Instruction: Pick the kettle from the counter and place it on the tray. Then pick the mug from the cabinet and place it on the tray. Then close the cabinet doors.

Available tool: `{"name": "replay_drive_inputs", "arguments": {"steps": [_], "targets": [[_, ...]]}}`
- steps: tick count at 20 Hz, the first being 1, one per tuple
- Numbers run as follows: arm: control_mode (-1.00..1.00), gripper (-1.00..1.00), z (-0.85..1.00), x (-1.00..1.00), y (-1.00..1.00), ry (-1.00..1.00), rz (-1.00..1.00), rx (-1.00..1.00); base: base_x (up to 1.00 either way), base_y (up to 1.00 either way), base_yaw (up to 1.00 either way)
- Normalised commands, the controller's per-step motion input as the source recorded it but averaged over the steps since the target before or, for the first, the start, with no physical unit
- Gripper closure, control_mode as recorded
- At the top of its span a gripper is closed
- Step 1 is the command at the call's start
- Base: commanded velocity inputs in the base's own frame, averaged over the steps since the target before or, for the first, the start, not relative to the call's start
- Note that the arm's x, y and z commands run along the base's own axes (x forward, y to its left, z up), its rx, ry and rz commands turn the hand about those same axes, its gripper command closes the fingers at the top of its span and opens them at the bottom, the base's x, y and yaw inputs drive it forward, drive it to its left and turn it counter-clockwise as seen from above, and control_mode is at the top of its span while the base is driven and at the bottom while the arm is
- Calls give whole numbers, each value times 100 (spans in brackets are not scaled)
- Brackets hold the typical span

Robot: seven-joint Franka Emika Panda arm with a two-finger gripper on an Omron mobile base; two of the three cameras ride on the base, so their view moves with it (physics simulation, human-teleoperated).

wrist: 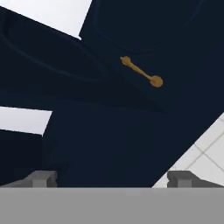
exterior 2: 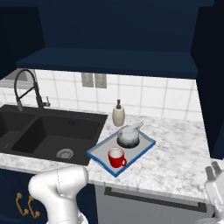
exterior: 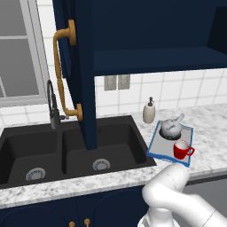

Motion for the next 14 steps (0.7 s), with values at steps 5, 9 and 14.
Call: {"name": "replay_drive_inputs", "arguments": {"steps": [5,9,14], "targets": [[-100,-100,0,26,-50,0,3,17,0,0,0],[-100,-100,2,18,-47,0,1,13,0,0,0],[-100,-100,41,2,-23,1,0,8,0,0,0]]}}
